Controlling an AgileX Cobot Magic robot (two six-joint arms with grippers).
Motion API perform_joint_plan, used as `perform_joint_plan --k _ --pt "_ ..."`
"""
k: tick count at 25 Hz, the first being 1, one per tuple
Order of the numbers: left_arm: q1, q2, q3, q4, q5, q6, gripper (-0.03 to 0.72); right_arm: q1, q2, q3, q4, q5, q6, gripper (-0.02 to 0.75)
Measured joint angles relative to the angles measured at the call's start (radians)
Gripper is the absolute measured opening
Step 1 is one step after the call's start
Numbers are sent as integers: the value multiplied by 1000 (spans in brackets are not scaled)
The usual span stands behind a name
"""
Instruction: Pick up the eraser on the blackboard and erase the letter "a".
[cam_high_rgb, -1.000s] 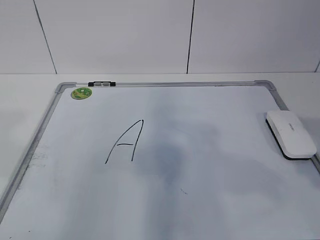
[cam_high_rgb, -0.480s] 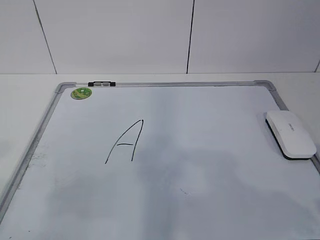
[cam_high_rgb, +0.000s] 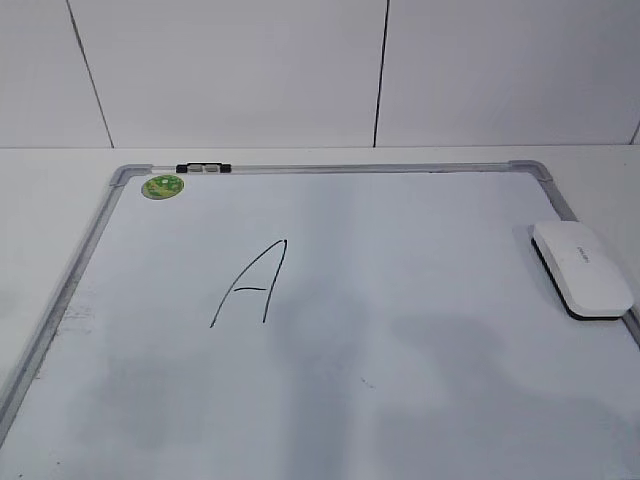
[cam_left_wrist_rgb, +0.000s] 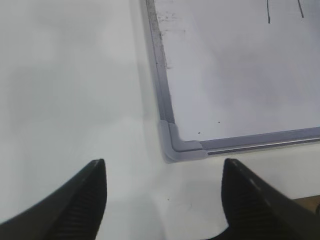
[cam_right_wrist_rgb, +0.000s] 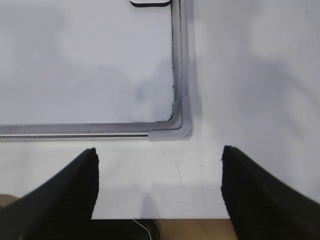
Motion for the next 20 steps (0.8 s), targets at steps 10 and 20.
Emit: perform_joint_plan --k 10,20 --pt "0 -2 2 47 -2 0 500 0 0 8 -4 -15 0 575" --pt "0 -2 2 47 -2 0 497 0 0 8 -4 -15 0 575"
